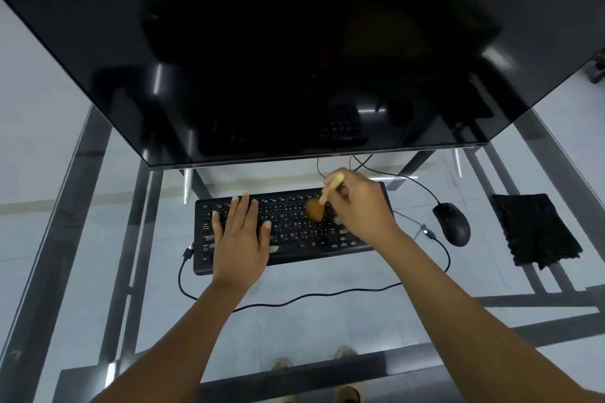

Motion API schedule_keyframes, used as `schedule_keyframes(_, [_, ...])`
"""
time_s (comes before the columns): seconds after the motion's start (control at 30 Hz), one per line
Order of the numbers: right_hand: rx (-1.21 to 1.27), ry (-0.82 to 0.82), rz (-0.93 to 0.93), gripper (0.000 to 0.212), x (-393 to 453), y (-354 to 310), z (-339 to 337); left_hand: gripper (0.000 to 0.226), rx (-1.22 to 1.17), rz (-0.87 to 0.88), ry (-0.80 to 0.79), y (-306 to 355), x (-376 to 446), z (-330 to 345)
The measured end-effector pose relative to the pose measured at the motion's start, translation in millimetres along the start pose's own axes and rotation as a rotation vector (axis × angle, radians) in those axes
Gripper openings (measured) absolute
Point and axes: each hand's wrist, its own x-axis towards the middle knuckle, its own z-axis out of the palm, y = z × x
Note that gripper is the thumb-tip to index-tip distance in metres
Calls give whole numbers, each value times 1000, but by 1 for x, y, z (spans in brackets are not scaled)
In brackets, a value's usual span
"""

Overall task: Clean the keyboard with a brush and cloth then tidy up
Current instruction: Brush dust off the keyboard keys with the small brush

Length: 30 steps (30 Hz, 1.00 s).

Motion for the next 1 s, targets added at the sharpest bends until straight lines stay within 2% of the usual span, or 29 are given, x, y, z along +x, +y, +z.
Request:
schedule_keyframes(0.07, [120,79,28,4,4,6,-6,55,-8,24,-6,6,3,0])
schedule_keyframes(0.1, [170,31,60,4,5,9,-7,54,-10,39,-8,9,5,0])
schedule_keyframes(0.17, [121,-66,62,4,6,14,-8,54,-11,68,-18,15,8,2])
schedule_keyframes(0.23, [29,26,23,7,7,18,-10,57,-6,87,-54,22,9,4])
schedule_keyframes(0.3, [108,124,52,8,9,23,-16,61,10,111,-97,34,12,8])
schedule_keyframes(0.37, [262,3,135,5,11,24,-18,65,44,138,-130,41,11,10])
schedule_keyframes(0.43, [238,-133,150,5,10,27,-17,68,76,165,-164,47,11,15])
schedule_keyframes(0.5, [108,-27,88,5,8,29,-17,68,75,164,-171,51,9,19])
schedule_keyframes(0.57, [178,85,83,4,7,26,-21,64,21,141,-148,55,9,19])
schedule_keyframes(0.6, [260,50,100,5,6,26,-24,61,-13,131,-123,56,9,18])
schedule_keyframes(0.67, [335,-176,155,8,3,25,-25,59,-46,124,-81,56,10,18])
schedule_keyframes(0.7, [287,-281,148,8,0,26,-23,60,-51,118,-72,54,10,18])
schedule_keyframes(0.73, [215,-313,117,7,-2,28,-20,61,-51,111,-72,53,11,18])
schedule_keyframes(0.8, [130,-149,53,6,-4,33,-17,62,-40,101,-80,53,13,21])
schedule_keyframes(0.87, [177,94,47,6,-1,36,-19,60,-22,102,-82,54,14,24])
schedule_keyframes(0.9, [191,152,48,6,2,38,-21,59,-19,105,-80,54,14,25])
schedule_keyframes(1.0, [83,145,16,6,4,45,-25,60,-11,126,-100,57,14,29])
